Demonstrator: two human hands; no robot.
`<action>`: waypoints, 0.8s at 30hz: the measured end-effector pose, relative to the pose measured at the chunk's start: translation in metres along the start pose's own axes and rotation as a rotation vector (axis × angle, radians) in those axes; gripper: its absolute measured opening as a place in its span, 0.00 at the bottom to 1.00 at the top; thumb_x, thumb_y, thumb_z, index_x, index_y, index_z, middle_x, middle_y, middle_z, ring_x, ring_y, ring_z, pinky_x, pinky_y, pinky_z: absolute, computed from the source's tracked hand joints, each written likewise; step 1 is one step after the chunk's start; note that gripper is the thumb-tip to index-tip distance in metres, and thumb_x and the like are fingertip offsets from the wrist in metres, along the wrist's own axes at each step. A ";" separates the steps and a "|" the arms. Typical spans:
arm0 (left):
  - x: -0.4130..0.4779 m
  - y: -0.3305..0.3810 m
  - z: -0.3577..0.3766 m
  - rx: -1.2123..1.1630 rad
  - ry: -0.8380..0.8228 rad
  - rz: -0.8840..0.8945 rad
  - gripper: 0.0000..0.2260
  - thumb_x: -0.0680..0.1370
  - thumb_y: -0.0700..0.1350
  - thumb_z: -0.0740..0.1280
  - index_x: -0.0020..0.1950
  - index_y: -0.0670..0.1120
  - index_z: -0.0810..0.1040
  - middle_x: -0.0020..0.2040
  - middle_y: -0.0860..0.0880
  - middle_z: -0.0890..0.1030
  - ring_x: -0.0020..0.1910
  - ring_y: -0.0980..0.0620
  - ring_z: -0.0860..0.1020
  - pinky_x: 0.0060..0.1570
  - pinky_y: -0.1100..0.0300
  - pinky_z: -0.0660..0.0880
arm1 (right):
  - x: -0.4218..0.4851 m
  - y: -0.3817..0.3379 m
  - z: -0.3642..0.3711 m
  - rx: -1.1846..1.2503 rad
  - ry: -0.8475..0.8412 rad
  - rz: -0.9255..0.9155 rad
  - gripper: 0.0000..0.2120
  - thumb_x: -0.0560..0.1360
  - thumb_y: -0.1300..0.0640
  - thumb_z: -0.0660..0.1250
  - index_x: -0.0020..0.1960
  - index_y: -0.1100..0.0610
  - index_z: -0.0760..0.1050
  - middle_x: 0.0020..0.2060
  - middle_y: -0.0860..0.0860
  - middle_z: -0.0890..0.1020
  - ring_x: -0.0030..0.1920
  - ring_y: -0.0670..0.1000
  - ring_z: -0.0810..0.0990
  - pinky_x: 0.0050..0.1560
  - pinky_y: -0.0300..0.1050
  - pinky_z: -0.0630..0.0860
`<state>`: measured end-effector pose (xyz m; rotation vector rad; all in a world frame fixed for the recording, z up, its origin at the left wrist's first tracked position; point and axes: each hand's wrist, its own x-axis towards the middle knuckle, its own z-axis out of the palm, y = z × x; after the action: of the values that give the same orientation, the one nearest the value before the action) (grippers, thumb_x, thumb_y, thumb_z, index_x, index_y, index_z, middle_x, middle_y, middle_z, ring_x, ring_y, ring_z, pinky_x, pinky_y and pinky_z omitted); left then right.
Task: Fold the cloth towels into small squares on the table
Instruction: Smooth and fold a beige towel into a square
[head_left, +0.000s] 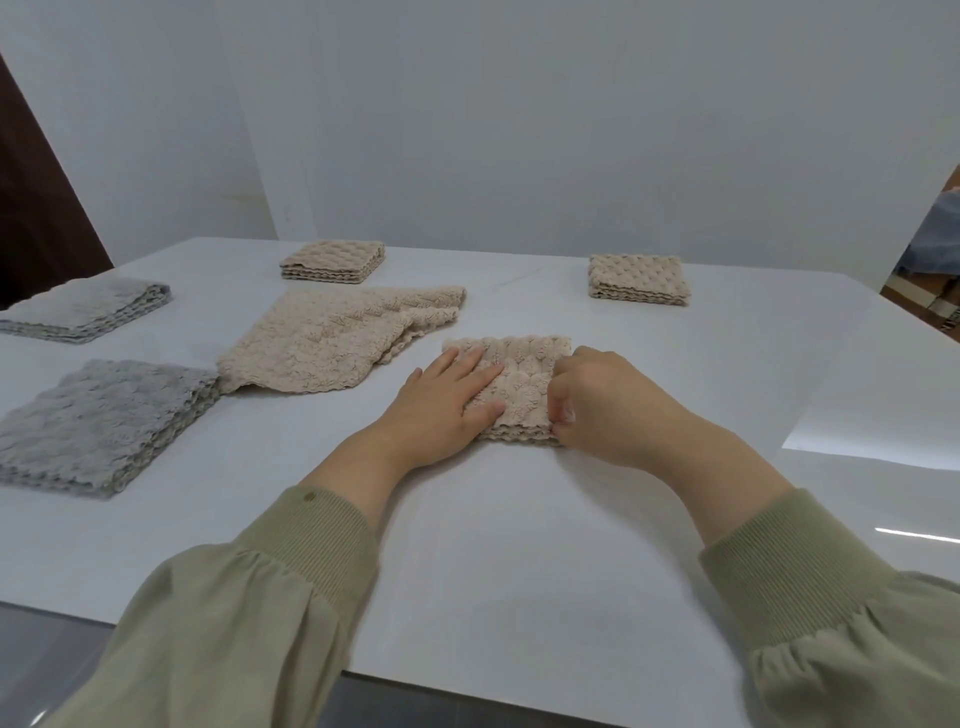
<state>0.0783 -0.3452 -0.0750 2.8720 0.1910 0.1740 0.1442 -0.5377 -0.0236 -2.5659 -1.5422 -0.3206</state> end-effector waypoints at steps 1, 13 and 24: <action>0.000 0.000 0.000 0.001 -0.003 -0.005 0.24 0.81 0.59 0.52 0.76 0.59 0.52 0.78 0.57 0.45 0.76 0.55 0.42 0.74 0.46 0.45 | 0.000 0.000 0.000 -0.047 0.028 -0.026 0.05 0.69 0.62 0.66 0.41 0.56 0.80 0.40 0.50 0.77 0.47 0.53 0.73 0.45 0.44 0.66; 0.000 0.001 -0.001 0.011 -0.034 -0.042 0.25 0.80 0.60 0.52 0.76 0.60 0.50 0.78 0.56 0.44 0.77 0.53 0.41 0.73 0.44 0.44 | 0.004 0.003 0.020 0.174 0.341 0.134 0.14 0.78 0.53 0.60 0.57 0.57 0.79 0.54 0.54 0.78 0.56 0.56 0.73 0.58 0.52 0.69; -0.004 -0.001 -0.014 -0.163 0.324 -0.306 0.23 0.79 0.56 0.56 0.73 0.51 0.63 0.71 0.45 0.66 0.69 0.45 0.63 0.67 0.49 0.63 | 0.013 0.003 0.045 0.152 -0.236 0.298 0.24 0.82 0.48 0.46 0.77 0.49 0.48 0.77 0.47 0.47 0.77 0.52 0.47 0.73 0.61 0.44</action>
<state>0.0726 -0.3418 -0.0621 2.5957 0.6396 0.5648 0.1579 -0.5182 -0.0644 -2.7323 -1.1651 0.1302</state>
